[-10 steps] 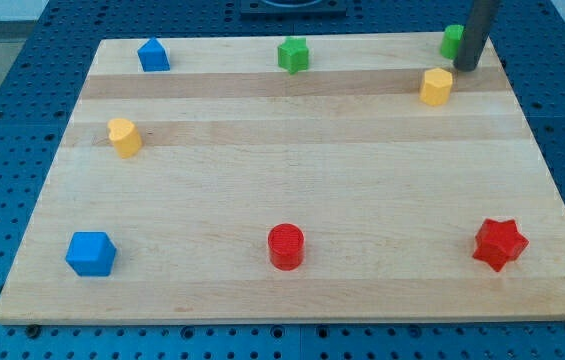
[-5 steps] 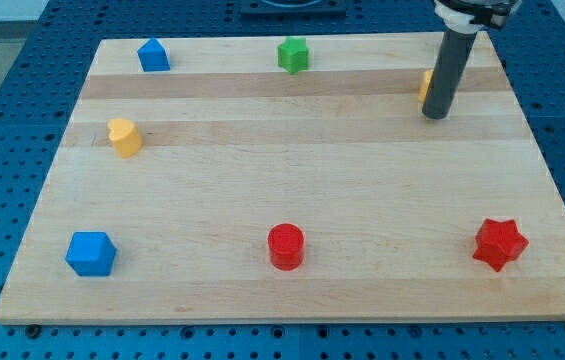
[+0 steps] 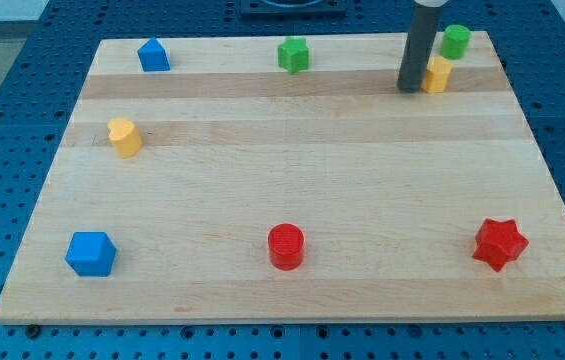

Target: Slide yellow hexagon from center right to top right

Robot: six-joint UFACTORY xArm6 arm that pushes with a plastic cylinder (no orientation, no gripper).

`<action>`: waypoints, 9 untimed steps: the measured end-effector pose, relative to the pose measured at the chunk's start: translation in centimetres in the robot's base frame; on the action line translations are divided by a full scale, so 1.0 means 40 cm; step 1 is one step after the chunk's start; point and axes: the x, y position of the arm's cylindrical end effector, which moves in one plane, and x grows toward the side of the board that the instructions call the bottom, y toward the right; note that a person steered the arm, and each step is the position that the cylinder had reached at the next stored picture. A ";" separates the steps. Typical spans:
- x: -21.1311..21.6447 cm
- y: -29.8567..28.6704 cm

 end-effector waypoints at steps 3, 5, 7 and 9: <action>-0.022 0.105; -0.015 0.109; 0.028 0.154; 0.028 0.174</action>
